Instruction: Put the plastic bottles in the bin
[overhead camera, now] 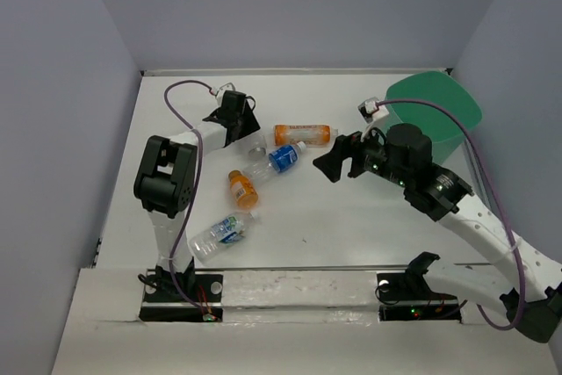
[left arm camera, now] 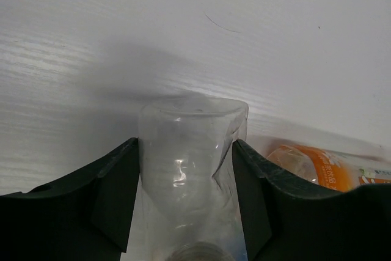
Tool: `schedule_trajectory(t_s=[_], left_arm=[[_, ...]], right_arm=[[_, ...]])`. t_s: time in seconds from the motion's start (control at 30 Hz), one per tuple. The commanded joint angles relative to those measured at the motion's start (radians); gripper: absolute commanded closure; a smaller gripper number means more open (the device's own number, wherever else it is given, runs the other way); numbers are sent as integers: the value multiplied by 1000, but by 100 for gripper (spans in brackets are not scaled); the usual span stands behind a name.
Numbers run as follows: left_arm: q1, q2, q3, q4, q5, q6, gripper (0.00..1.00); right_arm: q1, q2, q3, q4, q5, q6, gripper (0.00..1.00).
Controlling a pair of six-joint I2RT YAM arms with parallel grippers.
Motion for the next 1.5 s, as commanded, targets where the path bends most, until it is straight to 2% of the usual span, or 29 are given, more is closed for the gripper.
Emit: schedule_trajectory(t_s=[0.0,0.17,0.37,0.53,0.77,0.8,0.83,1.17,1.23,1.47], left_arm=[[13,-45,38,36,-24,5,43],[39,-138,64,50,5,15,51],[59,-337,101,14,30,55,53],[103,-574,24,12,49,74,53],[149,-990,-147,-20,37,109,53],[150,-1026,-160,-19,39,104,53],[150,-1086,-166,-19,42,100,53],[150,-1253,-102,-43,102,127,52],[150,-1269,-106,-43,138,130,52],[150,-1286,-109,-45,191,127,52]], right_arm=[[104,59,1,91,-4,-69,6],[165,168,7,99,-174,-160,11],[273,321,66,67,-190,-272,13],[388,456,136,62,-194,-319,14],[497,635,244,51,-208,-516,8],[497,654,261,51,-222,-539,1],[508,674,292,54,-228,-581,0],[518,971,602,-59,-225,-747,0],[537,1043,728,-135,-248,-775,0],[569,1218,910,-327,-277,-856,0]])
